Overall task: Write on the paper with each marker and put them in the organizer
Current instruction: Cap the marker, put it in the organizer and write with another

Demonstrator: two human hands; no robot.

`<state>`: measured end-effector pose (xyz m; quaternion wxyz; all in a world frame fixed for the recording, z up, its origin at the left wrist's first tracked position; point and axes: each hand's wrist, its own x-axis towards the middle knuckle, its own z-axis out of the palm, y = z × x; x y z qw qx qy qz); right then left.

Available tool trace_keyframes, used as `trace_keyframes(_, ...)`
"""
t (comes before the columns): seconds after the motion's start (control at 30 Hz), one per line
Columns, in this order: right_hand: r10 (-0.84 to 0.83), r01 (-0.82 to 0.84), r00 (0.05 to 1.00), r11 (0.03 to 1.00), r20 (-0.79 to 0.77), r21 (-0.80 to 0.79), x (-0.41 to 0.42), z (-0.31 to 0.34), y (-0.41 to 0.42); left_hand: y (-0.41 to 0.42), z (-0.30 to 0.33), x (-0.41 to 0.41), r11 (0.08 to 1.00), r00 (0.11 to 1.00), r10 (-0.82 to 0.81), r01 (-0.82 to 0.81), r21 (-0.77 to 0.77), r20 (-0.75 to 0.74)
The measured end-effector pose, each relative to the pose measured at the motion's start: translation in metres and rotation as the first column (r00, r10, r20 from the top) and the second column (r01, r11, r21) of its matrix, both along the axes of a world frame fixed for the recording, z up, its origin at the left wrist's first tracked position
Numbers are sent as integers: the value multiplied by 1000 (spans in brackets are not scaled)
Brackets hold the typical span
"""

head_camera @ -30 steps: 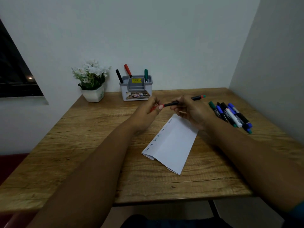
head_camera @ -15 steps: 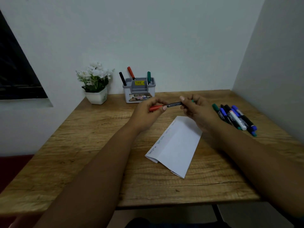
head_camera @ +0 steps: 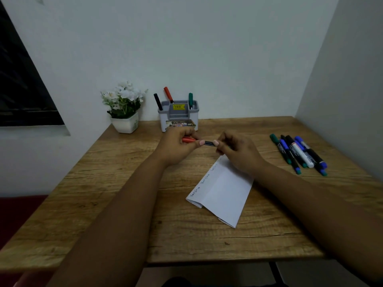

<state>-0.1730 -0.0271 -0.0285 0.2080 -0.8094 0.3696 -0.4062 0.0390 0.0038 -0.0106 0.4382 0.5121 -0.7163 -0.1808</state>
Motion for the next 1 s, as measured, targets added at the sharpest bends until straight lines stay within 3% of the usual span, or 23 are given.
trace_keyframes(0.1, -23, -55, 970, 948, -241, -312, 8, 5, -2, 1, 3, 6, 1000, 995, 8, -7, -10, 102)
trace_keyframes(0.23, 5, -204, 898, 891, -440, -406, 31, 14, -5, 0, 8, 24, 997, 990, 76, -76, -4, 118)
trace_keyframes(0.33, -14, -198, 870, 906, -493, -375, 52, 23, -10, -3, 8, 36, 989, 989, 148, -148, -14, 7)
trace_keyframes(0.4, -51, -163, 852, 919, -520, -358, 64, 30, -18, -5, 6, 39, 980, 963, 191, -199, -23, -191)
trace_keyframes(0.47, -40, -115, 872, 952, -488, -282, 74, 36, -31, -10, 3, 39, 958, 896, 252, -284, -37, -367)
trace_keyframes(0.57, -42, 1, 960, 989, -276, -148, 87, 48, -57, -21, -4, 42, 899, 794, 360, -436, -45, -489)
trace_keyframes(0.67, -115, 106, 990, 988, -78, -114, 102, 57, -83, -32, -17, 43, 843, 749, 460, -537, -31, -477)
trace_keyframes(0.8, -169, 177, 983, 974, 66, -144, 128, 61, -106, -40, -25, 36, 846, 774, 443, -528, -75, -453)
trace_keyframes(0.87, -160, 165, 986, 971, 41, -171, 138, 58, -114, -43, -28, 33, 852, 796, 427, -513, -103, -430)
trace_keyframes(1.0, -259, 157, 933, 918, -251, -365, 149, 51, -125, -46, -34, 31, 860, 802, 429, -503, -84, -415)
